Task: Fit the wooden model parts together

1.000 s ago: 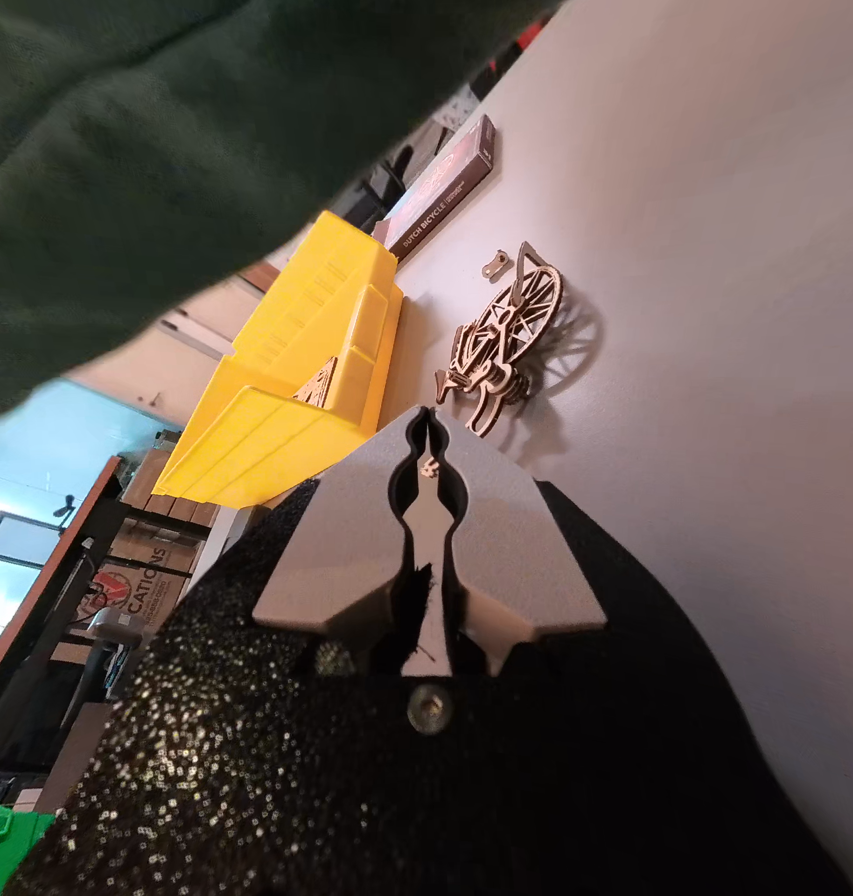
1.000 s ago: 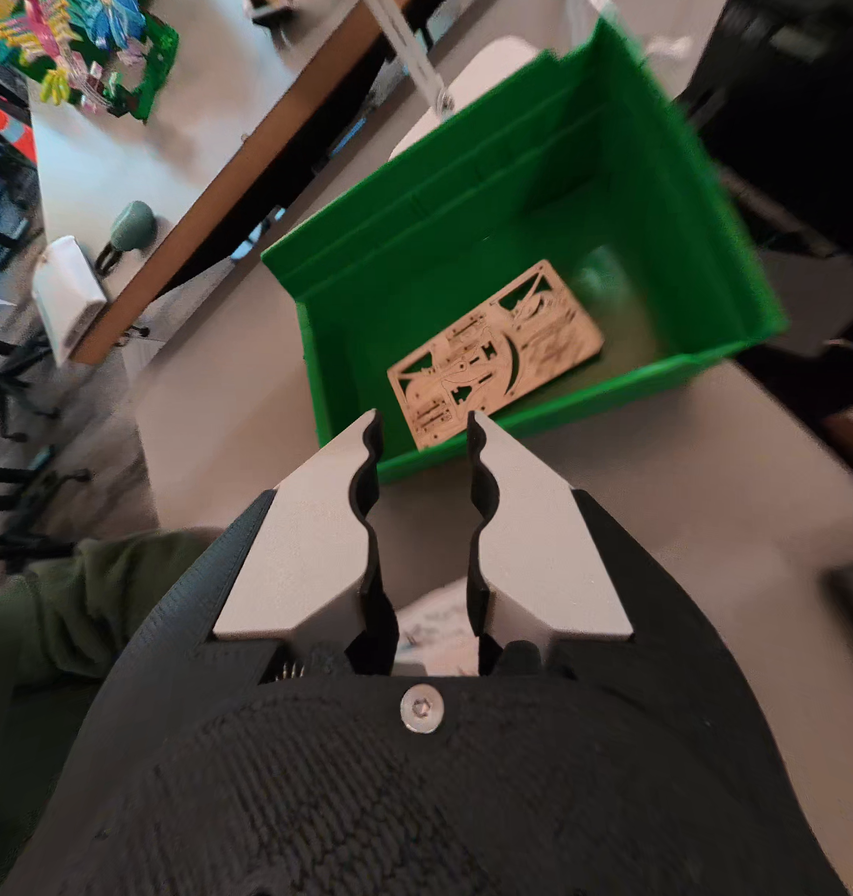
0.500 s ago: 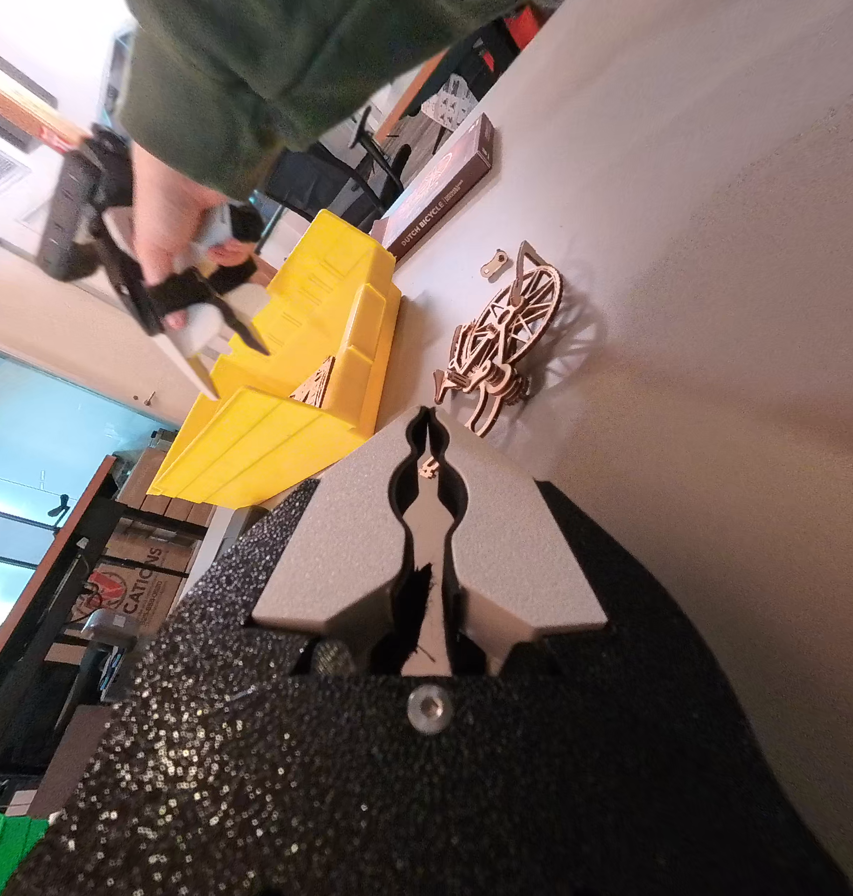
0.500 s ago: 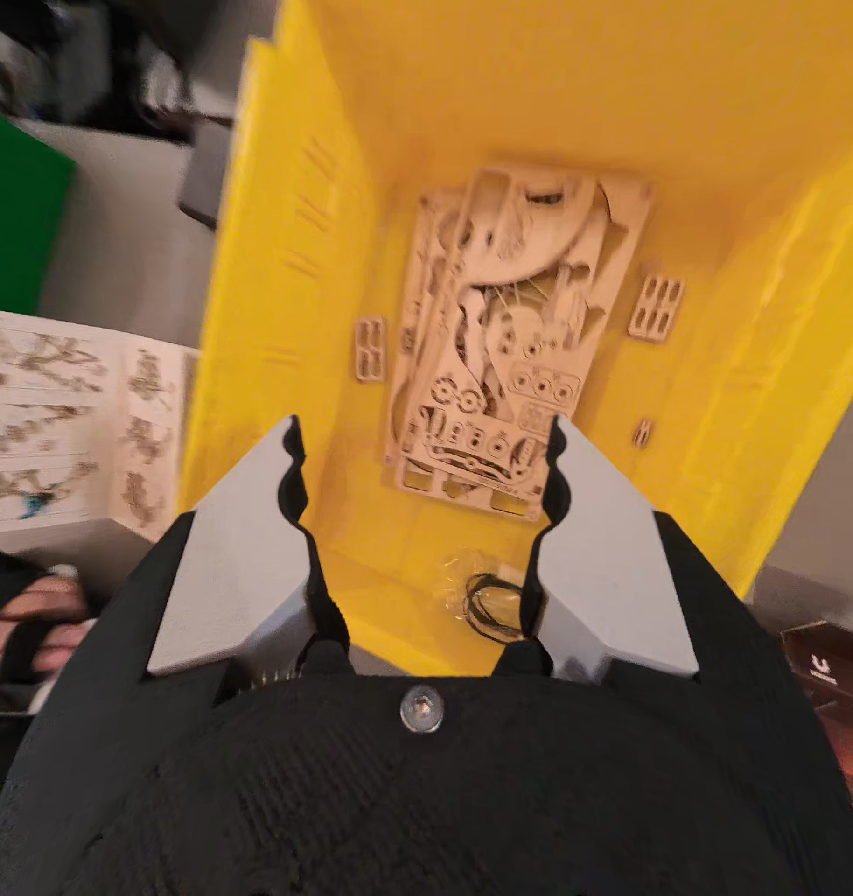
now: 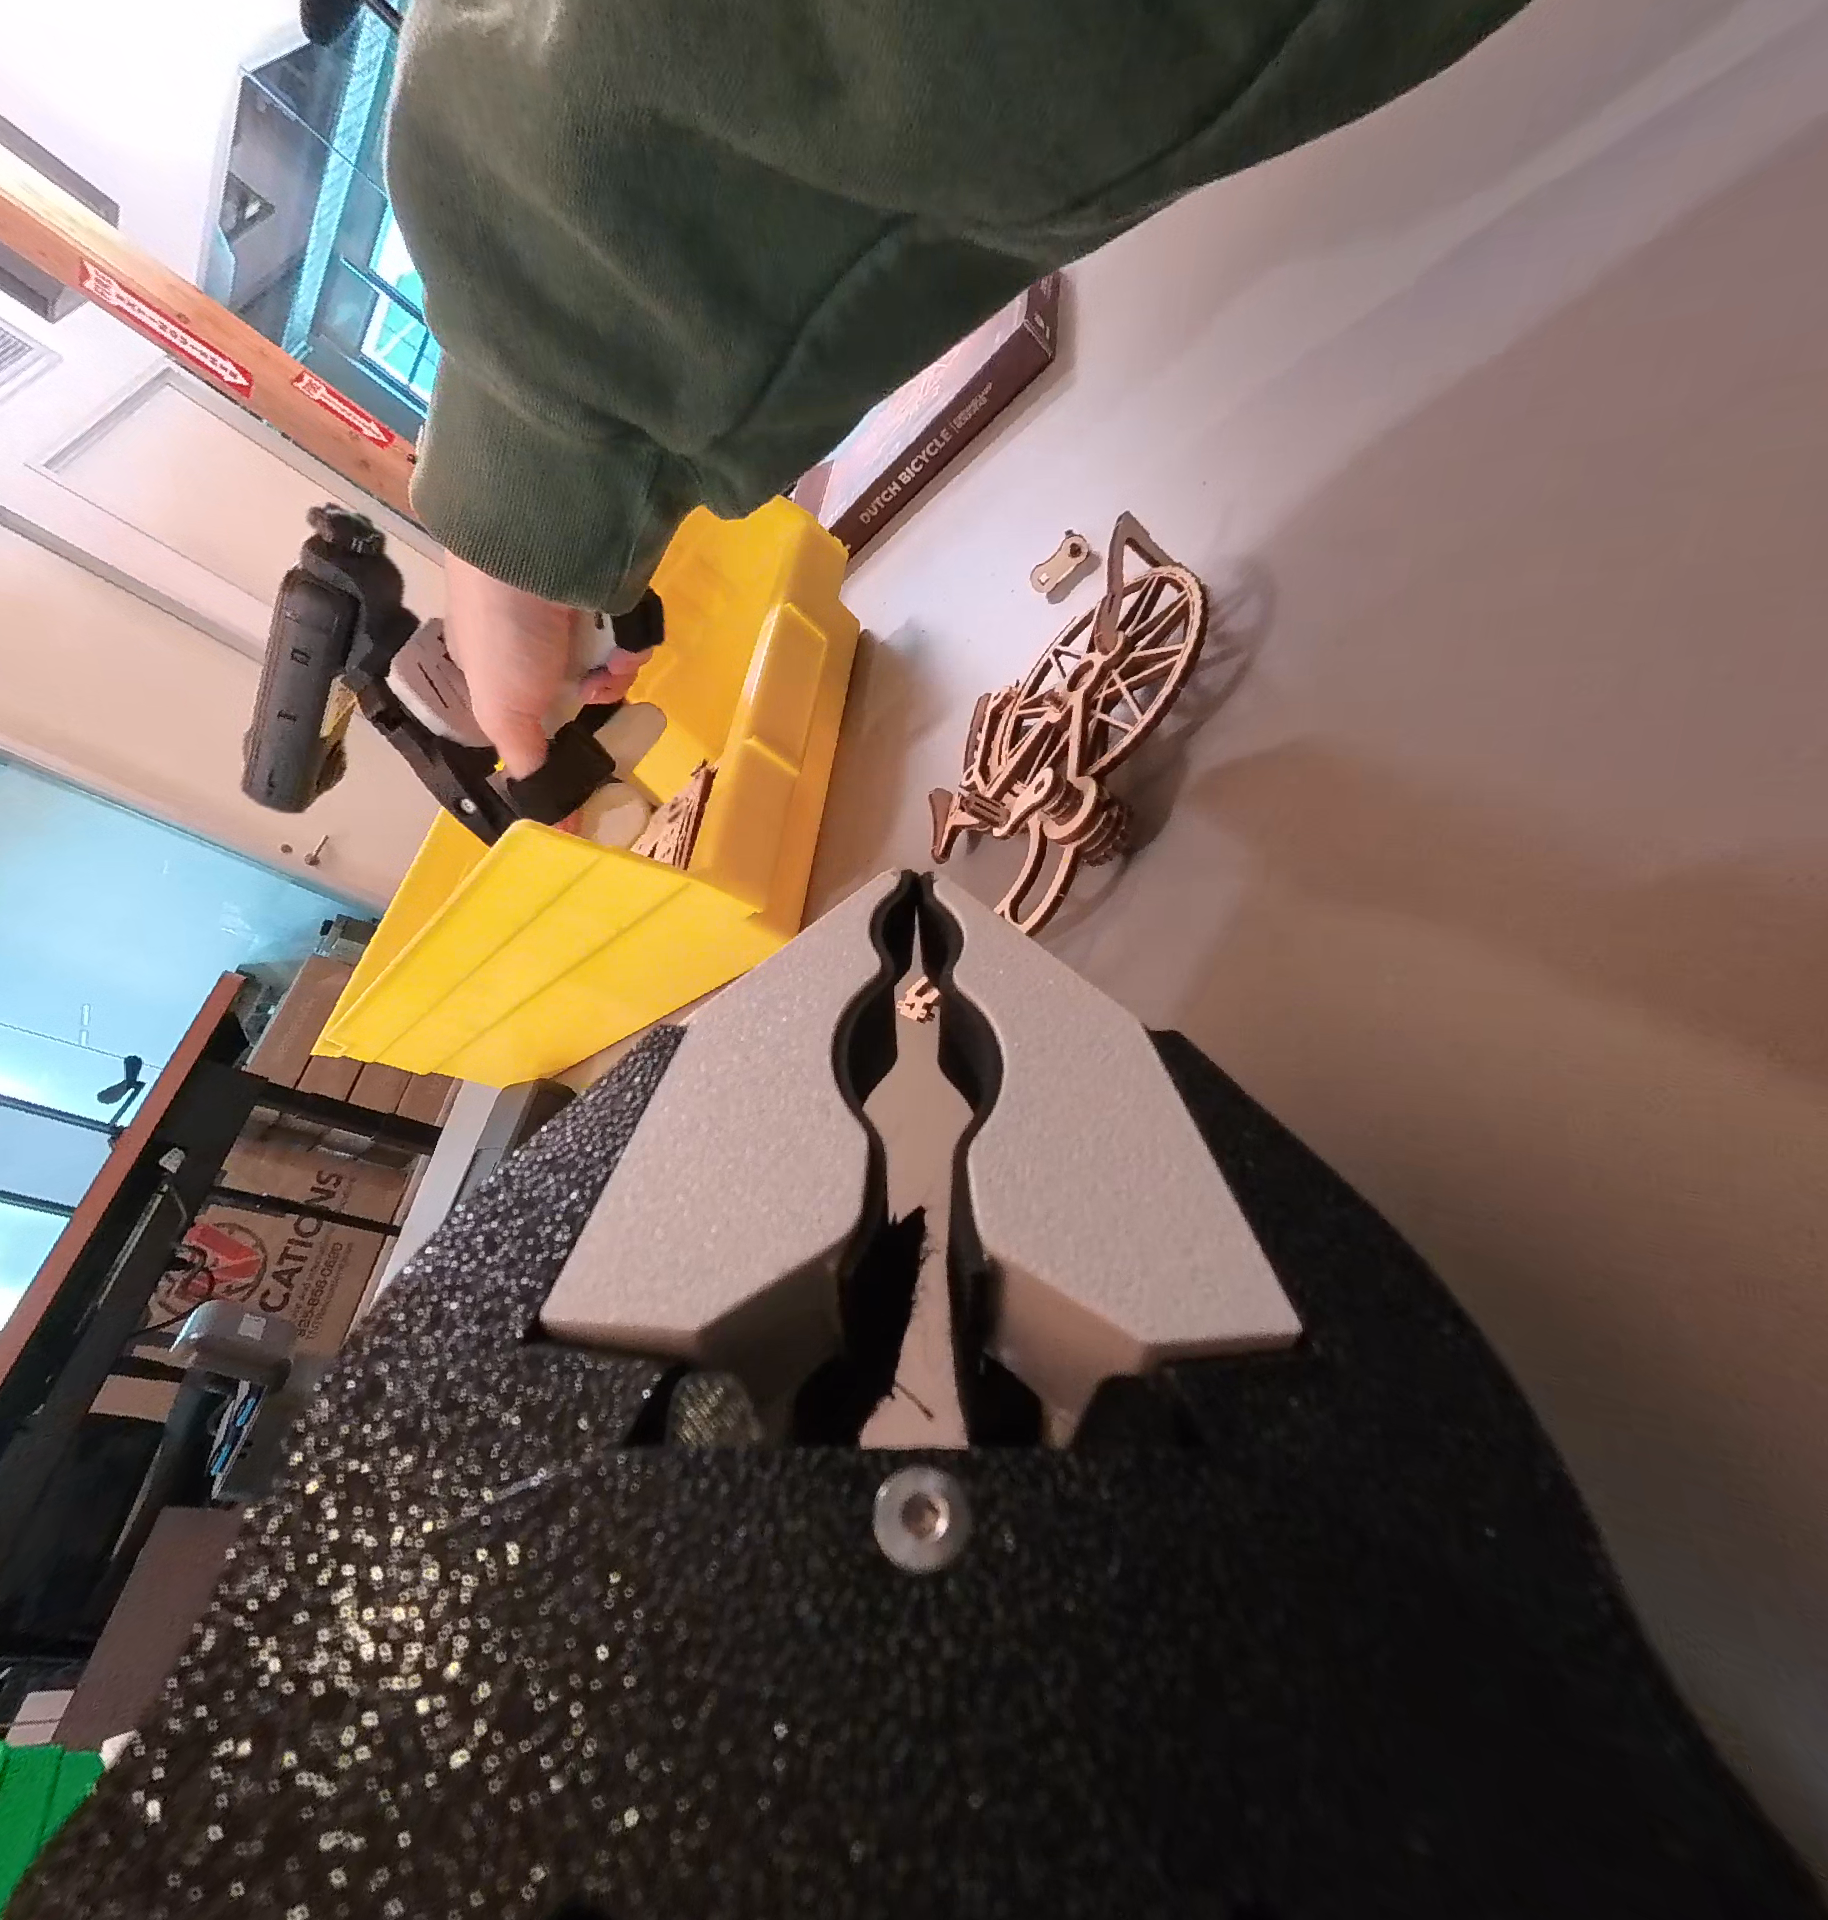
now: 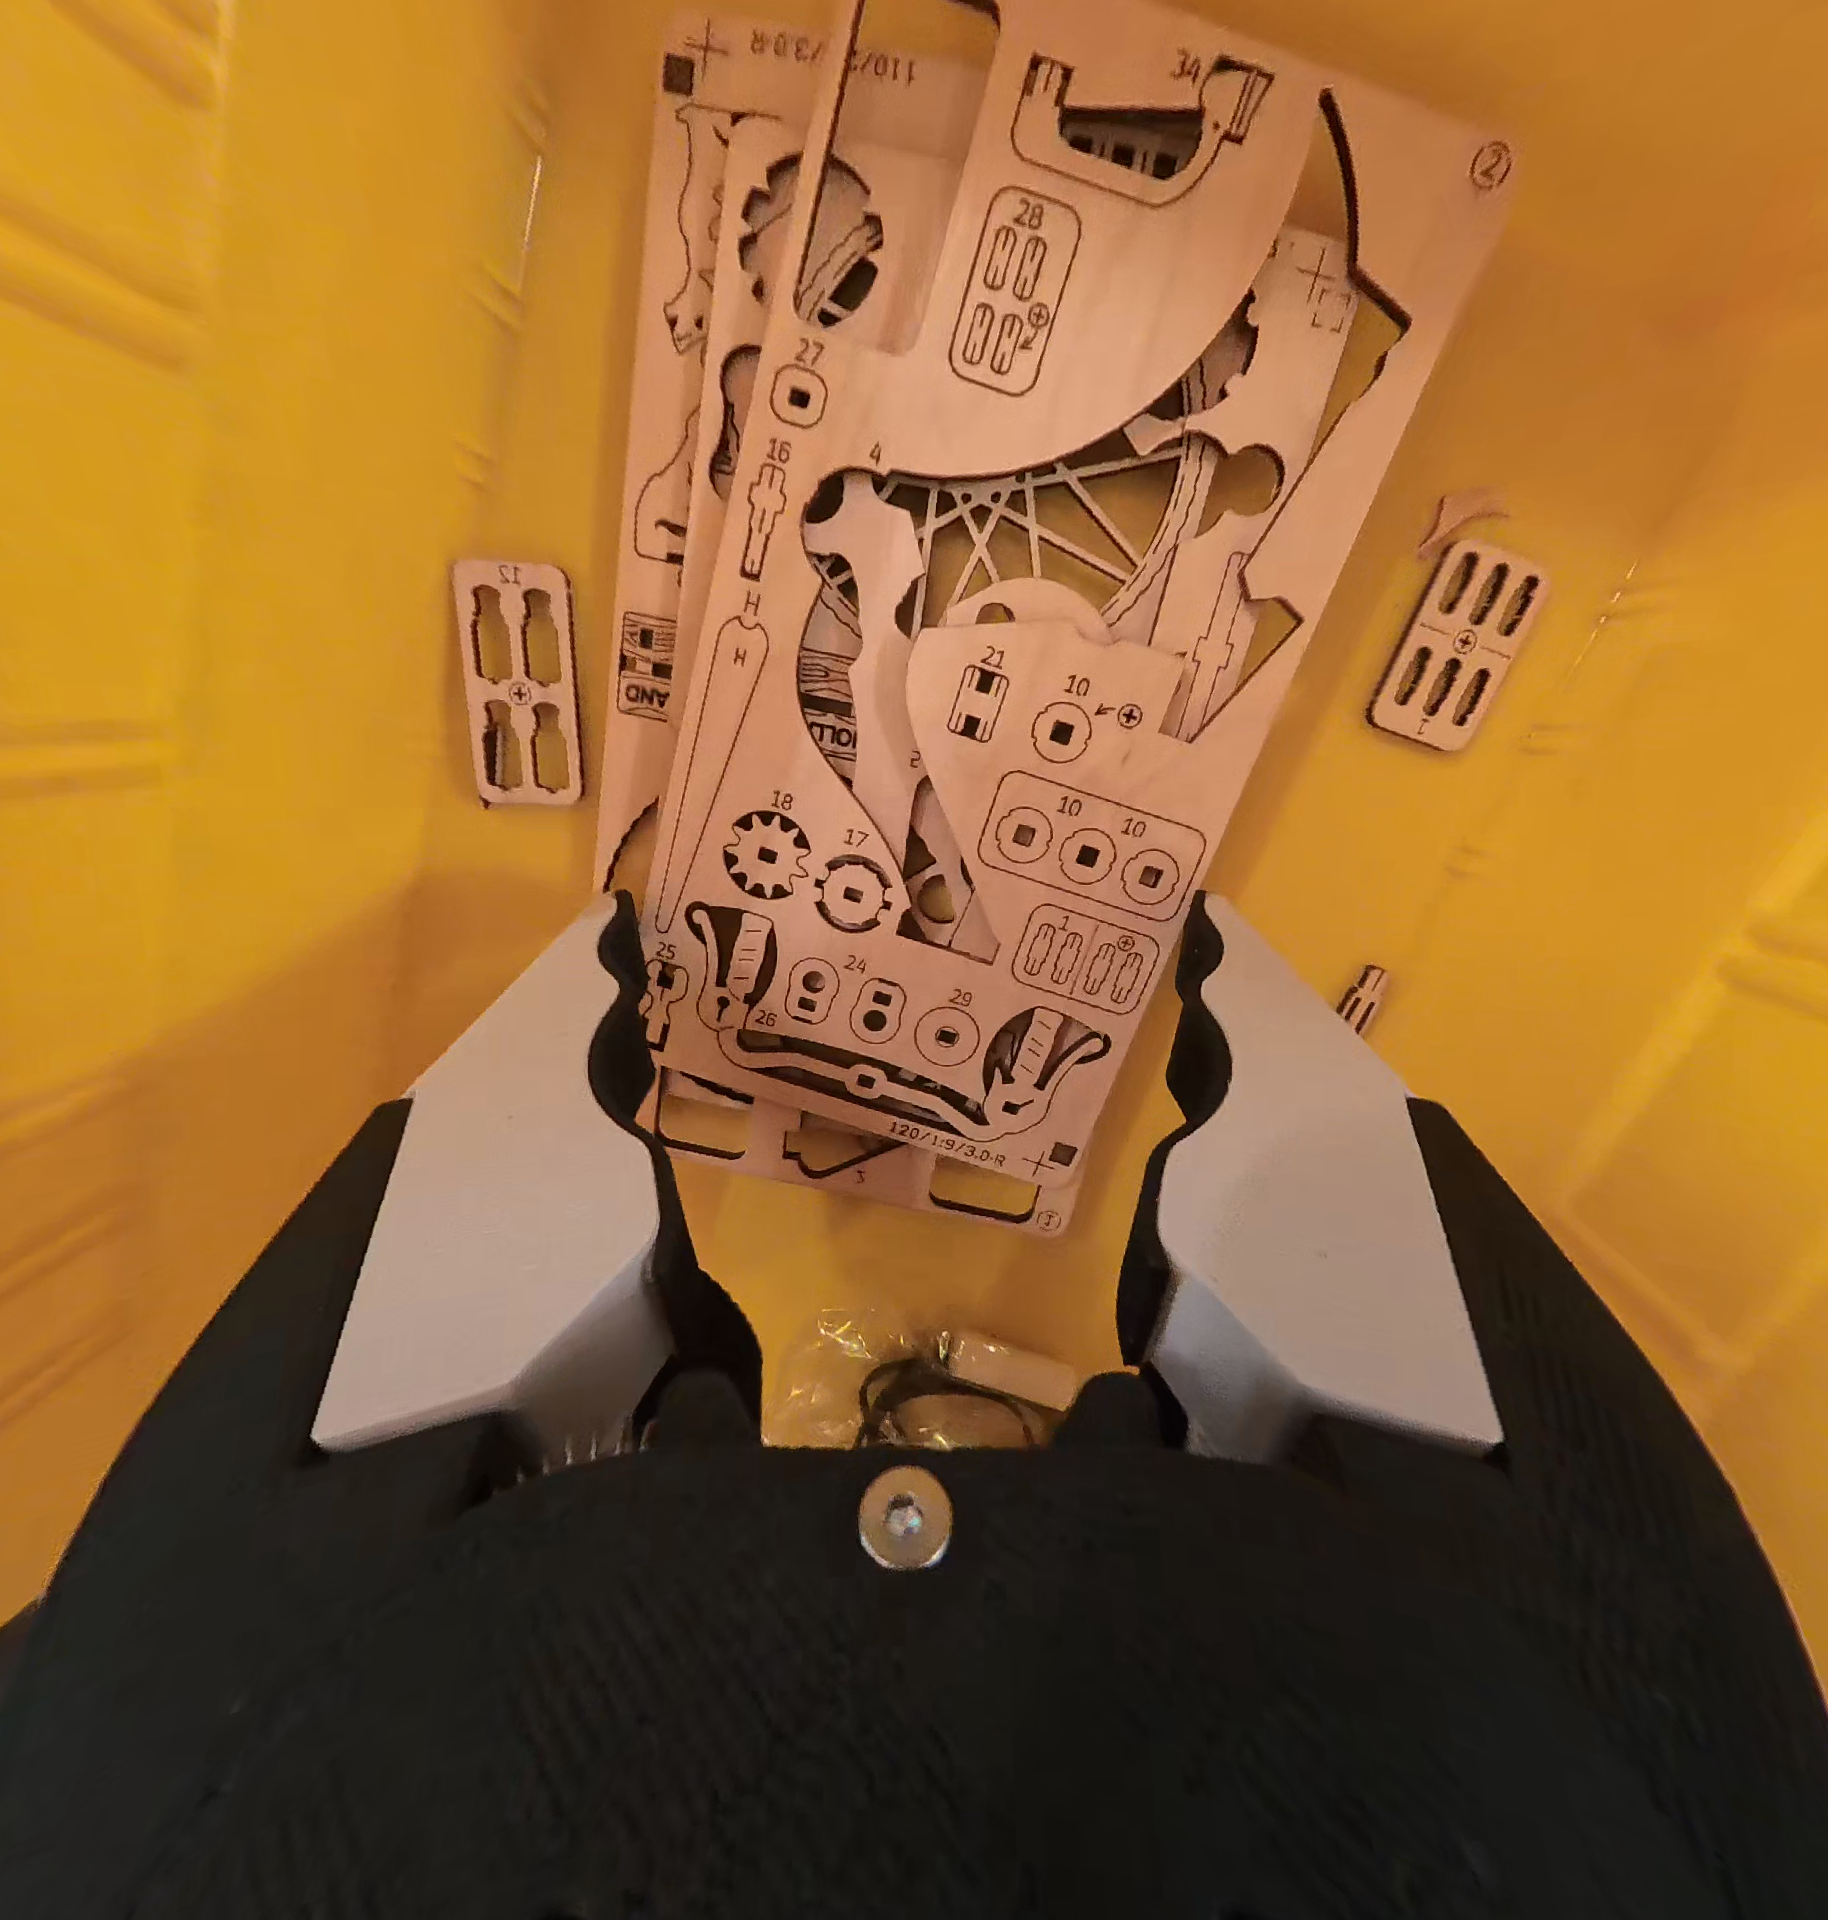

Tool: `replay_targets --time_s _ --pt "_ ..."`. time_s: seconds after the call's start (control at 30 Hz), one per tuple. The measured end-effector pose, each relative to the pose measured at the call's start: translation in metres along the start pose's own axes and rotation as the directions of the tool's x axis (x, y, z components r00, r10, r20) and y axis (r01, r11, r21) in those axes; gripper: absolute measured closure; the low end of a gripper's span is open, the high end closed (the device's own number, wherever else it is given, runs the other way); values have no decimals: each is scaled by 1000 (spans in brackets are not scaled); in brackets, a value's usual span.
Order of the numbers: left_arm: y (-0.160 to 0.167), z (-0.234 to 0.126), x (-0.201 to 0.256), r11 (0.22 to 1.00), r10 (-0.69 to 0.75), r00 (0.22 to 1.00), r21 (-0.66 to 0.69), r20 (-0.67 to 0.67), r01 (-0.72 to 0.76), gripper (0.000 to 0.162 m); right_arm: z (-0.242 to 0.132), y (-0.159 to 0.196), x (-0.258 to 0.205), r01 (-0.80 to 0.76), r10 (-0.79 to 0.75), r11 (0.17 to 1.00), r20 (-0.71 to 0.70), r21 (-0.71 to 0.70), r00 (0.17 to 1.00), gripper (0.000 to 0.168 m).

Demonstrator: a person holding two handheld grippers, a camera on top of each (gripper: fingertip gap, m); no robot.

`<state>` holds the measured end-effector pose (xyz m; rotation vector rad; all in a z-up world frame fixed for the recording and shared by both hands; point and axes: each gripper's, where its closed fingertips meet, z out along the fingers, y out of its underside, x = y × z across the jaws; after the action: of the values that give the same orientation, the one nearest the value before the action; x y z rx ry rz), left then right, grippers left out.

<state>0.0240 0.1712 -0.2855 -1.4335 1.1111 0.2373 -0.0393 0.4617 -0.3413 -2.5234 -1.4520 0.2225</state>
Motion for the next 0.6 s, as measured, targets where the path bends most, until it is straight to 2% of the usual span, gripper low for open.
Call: replay_targets --time_s 0.03,0.3,0.47,0.6 --pt "0 0 0 1000 0 1000 0 0 0 162 -2 0 0 12 -12 1000 -8 1 1000 67" --pt "1 -1 -1 1000 1 1000 -1 0 -1 162 -39 -6 -3 157 -139 976 -127 149 982 68" --pt "2 -2 -1 1000 3 1000 -2 0 -3 162 -62 12 -10 265 -225 944 -204 197 953 68" --pt "2 -3 -2 1000 5 1000 -3 1 -5 162 -95 33 -17 335 -261 904 -279 267 924 68"
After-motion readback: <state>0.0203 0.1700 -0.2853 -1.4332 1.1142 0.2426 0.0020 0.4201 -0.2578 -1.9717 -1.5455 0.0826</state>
